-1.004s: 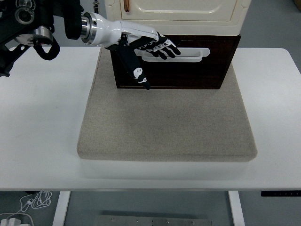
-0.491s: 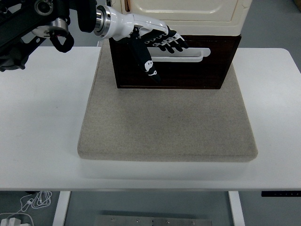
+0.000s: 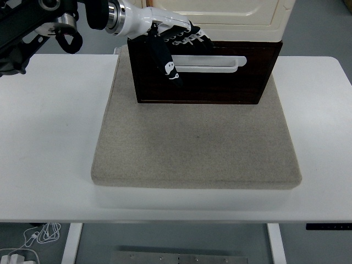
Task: Open the drawer under the combination cabinet
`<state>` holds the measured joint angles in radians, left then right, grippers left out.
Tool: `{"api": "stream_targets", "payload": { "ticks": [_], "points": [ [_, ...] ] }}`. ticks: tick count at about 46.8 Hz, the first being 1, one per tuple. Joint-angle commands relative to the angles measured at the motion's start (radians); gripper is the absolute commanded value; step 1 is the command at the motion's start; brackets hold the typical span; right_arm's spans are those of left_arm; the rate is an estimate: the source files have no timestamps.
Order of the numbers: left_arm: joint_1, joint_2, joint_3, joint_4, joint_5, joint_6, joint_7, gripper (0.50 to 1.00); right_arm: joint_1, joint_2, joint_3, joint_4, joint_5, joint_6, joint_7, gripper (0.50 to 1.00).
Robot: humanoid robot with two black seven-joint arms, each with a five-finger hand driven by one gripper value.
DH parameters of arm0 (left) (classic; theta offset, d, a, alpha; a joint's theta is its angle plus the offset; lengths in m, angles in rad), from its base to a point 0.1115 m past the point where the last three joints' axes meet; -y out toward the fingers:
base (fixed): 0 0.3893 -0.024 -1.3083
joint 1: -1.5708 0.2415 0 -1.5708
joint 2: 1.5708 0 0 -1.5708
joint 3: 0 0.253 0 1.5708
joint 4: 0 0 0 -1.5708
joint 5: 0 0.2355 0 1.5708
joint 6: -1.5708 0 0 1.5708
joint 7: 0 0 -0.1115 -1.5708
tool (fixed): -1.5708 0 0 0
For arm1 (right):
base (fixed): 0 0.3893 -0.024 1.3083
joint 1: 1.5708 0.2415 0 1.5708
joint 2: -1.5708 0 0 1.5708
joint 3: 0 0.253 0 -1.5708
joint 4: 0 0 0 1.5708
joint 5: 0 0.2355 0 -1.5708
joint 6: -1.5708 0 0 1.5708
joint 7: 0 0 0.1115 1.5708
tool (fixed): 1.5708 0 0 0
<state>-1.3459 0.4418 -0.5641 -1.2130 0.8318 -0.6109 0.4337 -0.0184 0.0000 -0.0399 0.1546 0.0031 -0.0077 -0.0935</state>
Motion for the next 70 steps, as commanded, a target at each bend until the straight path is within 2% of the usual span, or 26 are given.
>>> {"api": "stream_targets", "payload": {
  "ticks": [1, 17, 33, 48, 70],
  "points": [
    [0.004, 0.0, 0.001, 0.0, 0.0, 0.0, 0.0, 1.0, 0.0, 0.0, 0.0, -0.001, 0.0, 0.0, 0.0, 0.928],
    [0.008, -0.043, 0.003, 0.032, 0.001, 0.0, 0.002, 1.0, 0.0, 0.0, 0.0, 0.0, 0.0, 0.0, 0.0, 0.928],
    [-0.01, -0.044, 0.004, 0.047, 0.029, 0.0, 0.028, 1.0, 0.0, 0.0, 0.0, 0.0, 0.0, 0.0, 0.0, 0.928],
    [-0.032, -0.046, 0.058, 0.041, 0.032, 0.0, 0.045, 1.0, 0.0, 0.0, 0.0, 0.0, 0.0, 0.0, 0.0, 0.928],
    [-0.045, -0.048, 0.069, 0.041, 0.032, 0.0, 0.045, 1.0, 0.0, 0.0, 0.0, 0.0, 0.0, 0.0, 0.0, 0.928]
  ]
}}
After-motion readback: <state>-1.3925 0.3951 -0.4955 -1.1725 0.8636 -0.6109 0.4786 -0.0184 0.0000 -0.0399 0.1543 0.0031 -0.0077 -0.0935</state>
